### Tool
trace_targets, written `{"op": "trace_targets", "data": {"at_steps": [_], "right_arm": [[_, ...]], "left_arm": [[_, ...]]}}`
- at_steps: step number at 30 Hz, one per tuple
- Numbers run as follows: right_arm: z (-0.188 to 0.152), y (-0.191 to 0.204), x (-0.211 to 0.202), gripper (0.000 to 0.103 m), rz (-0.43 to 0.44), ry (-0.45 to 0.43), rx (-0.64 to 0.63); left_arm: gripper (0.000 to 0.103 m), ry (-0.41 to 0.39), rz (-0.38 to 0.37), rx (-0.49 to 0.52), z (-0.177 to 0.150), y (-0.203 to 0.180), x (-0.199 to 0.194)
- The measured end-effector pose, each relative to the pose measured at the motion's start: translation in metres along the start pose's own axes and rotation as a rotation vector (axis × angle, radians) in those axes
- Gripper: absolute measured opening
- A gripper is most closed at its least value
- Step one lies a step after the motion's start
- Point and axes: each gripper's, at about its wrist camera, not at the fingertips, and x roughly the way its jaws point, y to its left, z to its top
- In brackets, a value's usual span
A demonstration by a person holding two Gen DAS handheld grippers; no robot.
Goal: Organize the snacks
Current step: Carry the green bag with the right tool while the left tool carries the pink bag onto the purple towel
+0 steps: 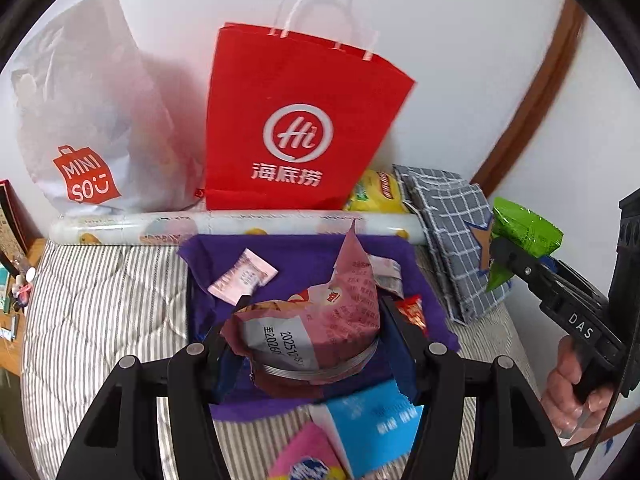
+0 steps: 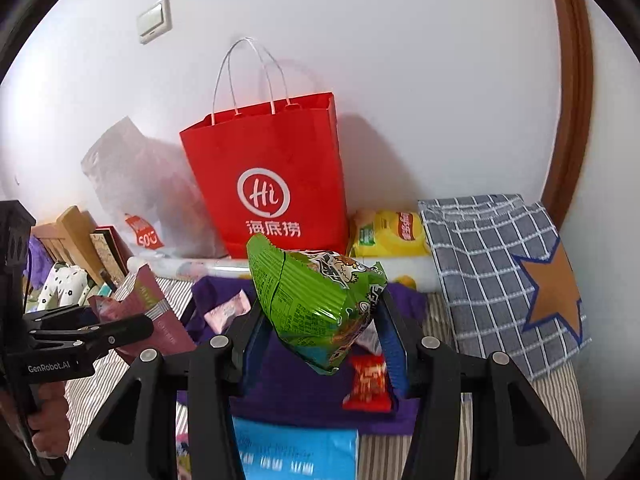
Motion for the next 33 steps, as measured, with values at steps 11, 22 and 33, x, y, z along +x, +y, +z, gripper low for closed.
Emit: {"op": "trace_targets", "data": {"at_steps": [11,22,33], "right_arm": [[0.003,-0.010,0.076,0.050,0.033,0.123,-0.013],[-0.025,-0.008,0.136,0.050,0.030,0.268,-0.080],[-0.039,-0.008,0.161,0.050,0.023,0.360,-0.124]], "left_arm": [[0.059,0.063,0.002,-0.055,0.028,0.053,0.066],[0.059,0.112,-0.002,-0.101,0.024,0.087,0.089],[0.059,0.153,-0.012,-0.088,0.017,0.085,0.106]]}}
